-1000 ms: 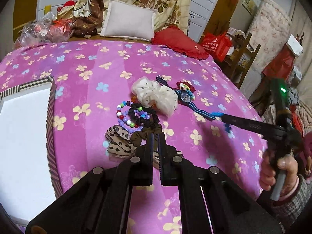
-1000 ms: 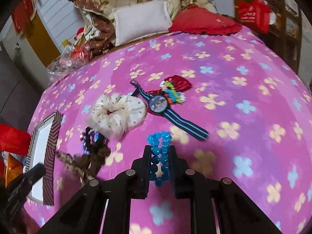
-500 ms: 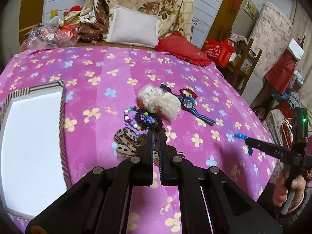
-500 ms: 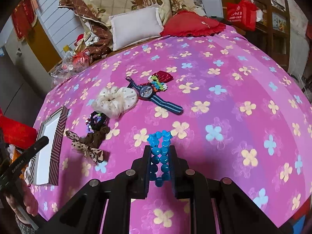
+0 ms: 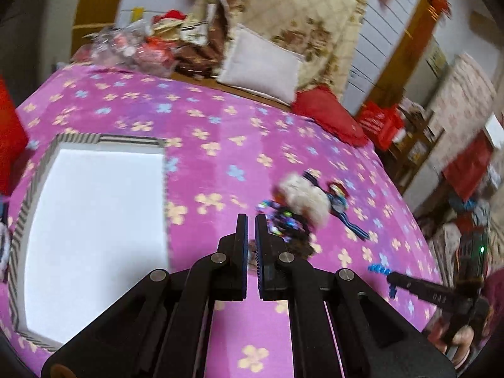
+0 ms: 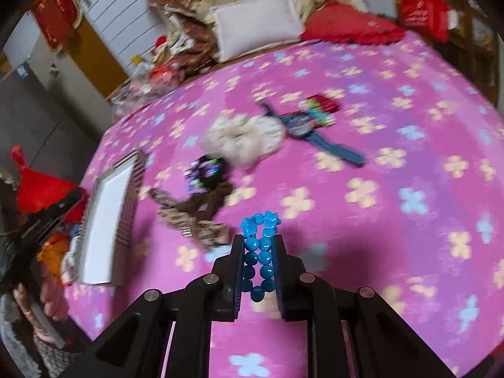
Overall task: Organize jewelry
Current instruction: 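Lift the leopard bow with the left tool while the right tool lifts the blue bracelet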
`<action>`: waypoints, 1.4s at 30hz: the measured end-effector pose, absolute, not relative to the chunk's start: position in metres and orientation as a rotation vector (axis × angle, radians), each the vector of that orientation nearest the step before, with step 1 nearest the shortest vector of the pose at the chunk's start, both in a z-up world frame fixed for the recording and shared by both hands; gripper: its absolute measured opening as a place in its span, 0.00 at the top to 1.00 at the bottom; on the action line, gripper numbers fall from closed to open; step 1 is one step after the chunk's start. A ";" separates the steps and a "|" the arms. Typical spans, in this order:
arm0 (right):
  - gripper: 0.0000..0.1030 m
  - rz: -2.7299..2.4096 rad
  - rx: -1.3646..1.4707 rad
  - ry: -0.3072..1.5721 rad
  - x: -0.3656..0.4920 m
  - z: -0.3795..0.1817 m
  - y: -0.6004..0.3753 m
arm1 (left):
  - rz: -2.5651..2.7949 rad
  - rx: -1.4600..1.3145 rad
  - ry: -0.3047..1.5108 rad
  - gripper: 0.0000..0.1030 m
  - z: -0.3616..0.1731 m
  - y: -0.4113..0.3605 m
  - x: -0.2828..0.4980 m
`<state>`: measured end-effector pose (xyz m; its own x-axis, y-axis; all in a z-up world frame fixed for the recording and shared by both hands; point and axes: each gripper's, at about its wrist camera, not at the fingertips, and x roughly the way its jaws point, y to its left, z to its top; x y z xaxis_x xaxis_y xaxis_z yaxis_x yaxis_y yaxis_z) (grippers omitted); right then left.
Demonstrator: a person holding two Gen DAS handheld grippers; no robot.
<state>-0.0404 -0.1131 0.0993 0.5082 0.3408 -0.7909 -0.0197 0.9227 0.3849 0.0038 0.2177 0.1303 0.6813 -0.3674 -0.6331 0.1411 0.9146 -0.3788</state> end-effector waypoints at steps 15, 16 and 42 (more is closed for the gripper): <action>0.84 0.217 0.245 1.061 -0.039 0.070 -0.088 | -0.437 -0.267 0.948 0.39 0.057 0.147 0.042; 0.84 0.210 0.246 1.065 -0.040 0.067 -0.091 | -0.425 -0.243 0.966 0.39 0.049 0.140 0.045; 0.84 0.436 0.195 1.022 -0.007 0.124 0.007 | -0.288 -0.339 0.697 0.96 0.149 0.247 0.004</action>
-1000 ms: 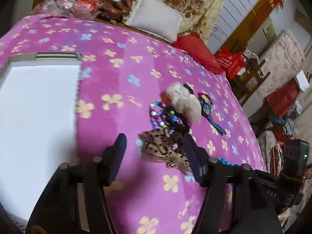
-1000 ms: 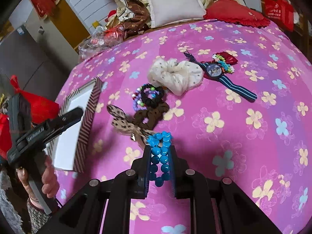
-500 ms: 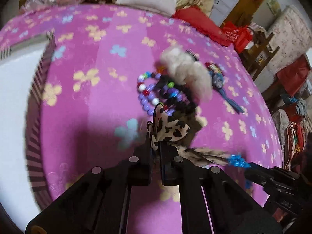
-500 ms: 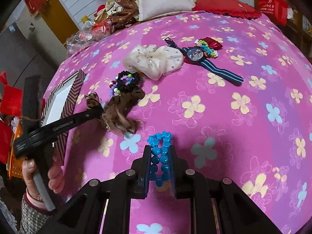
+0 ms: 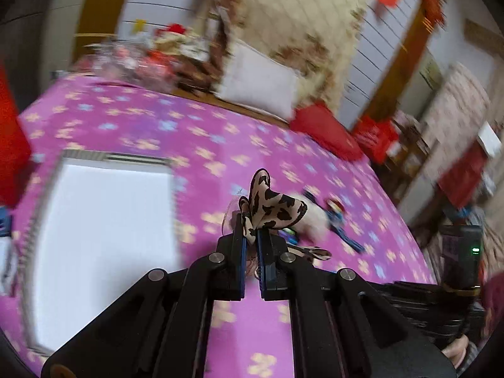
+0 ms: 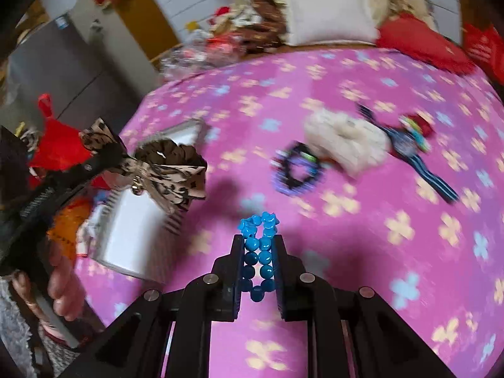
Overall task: Organize jewelry
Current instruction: 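Lift the leopard bow with the left tool while the right tool lifts the blue bracelet, then lower both held items into the white tray and open both tools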
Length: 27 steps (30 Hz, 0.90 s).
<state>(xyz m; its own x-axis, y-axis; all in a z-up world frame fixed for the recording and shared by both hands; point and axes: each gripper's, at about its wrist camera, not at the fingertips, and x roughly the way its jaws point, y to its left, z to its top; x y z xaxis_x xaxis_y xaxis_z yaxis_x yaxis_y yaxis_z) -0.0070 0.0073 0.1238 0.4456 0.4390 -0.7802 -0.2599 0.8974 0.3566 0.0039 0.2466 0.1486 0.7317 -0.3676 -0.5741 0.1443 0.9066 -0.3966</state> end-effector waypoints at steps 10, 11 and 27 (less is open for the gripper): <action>0.84 0.602 0.113 1.029 0.057 0.146 0.139 | 0.014 -0.491 0.761 0.96 0.101 0.355 0.046; 0.84 0.607 0.100 1.035 0.066 0.143 0.153 | 0.032 -0.503 0.766 0.96 0.095 0.360 0.049; 0.84 0.466 -0.070 1.136 0.185 0.049 0.254 | 0.214 -0.567 0.814 0.85 0.049 0.418 0.074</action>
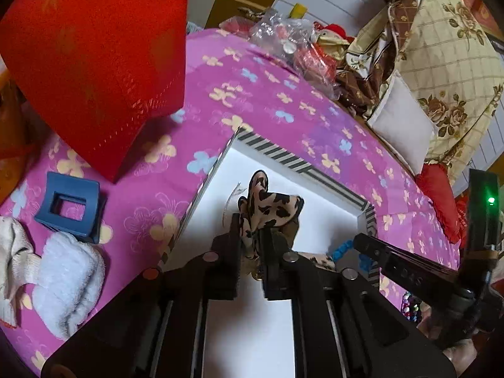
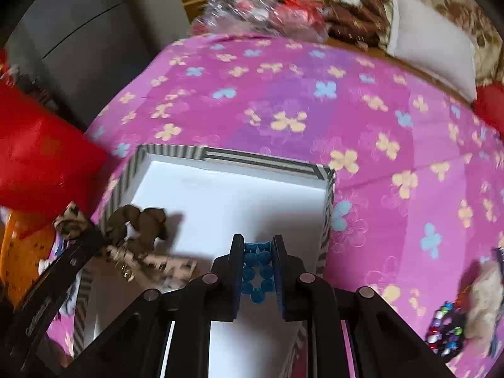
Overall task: Organize jewelry
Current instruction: 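Lower both held items into the white tray and open both tools, then withdraw both tools from the tray back toward the remaining jewelry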
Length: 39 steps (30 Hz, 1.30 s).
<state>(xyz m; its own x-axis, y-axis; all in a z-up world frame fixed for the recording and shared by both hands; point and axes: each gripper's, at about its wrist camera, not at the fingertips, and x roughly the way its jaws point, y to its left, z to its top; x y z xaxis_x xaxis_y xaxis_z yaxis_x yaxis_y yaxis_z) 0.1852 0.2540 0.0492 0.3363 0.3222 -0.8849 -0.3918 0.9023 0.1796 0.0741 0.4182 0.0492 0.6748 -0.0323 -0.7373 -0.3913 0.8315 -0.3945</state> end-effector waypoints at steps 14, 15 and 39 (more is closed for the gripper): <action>0.44 0.448 0.032 1.098 0.148 0.069 0.200 | 0.137 -0.569 0.728 0.40 0.081 0.406 0.056; 0.44 0.438 0.018 1.097 0.140 0.068 0.195 | 0.150 -0.562 0.734 0.40 0.081 0.406 0.055; 0.91 0.408 -0.100 1.204 0.011 0.018 0.178 | 0.275 -0.446 0.962 0.46 0.033 0.390 0.071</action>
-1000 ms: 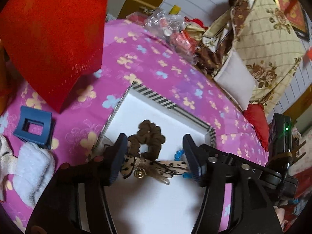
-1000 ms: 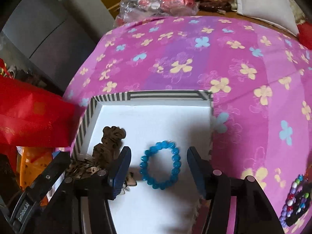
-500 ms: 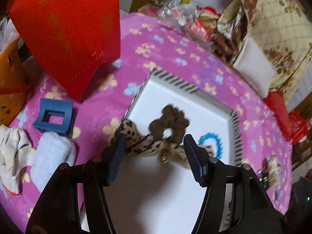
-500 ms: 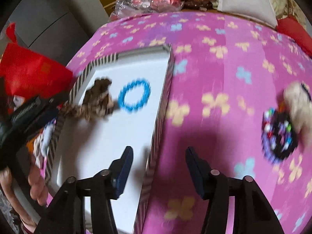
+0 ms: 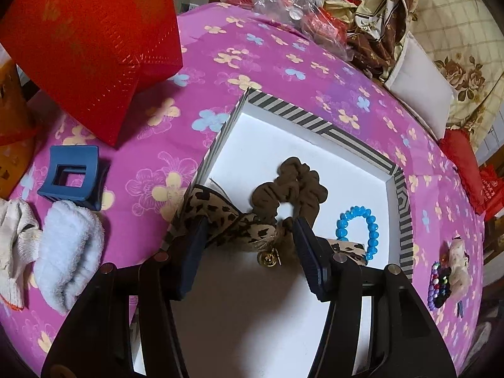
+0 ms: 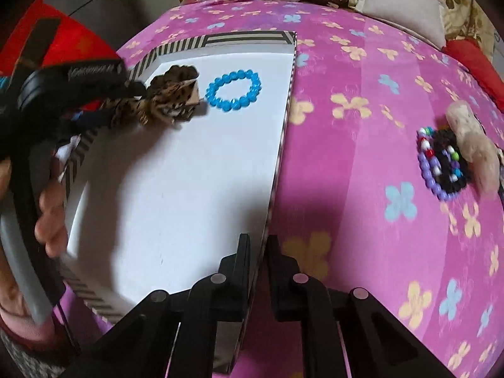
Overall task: Organize jewelry
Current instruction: 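Withdraw both tools from the tray back toward the remaining jewelry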
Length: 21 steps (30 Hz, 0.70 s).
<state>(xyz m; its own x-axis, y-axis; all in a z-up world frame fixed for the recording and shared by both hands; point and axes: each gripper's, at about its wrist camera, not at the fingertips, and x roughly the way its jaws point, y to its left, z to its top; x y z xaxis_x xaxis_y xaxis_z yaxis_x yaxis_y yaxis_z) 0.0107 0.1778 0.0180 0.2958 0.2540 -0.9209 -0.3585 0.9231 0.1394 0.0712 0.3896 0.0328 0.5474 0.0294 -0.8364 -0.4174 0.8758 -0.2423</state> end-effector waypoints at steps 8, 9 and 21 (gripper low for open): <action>0.90 0.408 -0.099 1.214 -0.031 0.021 0.168 | 0.281 -0.441 0.962 0.46 0.037 0.383 0.069; 0.90 0.412 -0.110 1.211 -0.035 0.022 0.168 | 0.278 -0.440 0.950 0.46 0.041 0.381 0.067; 0.51 0.502 0.124 1.080 -0.051 0.056 0.081 | 0.112 -0.381 0.752 0.46 0.104 0.319 0.033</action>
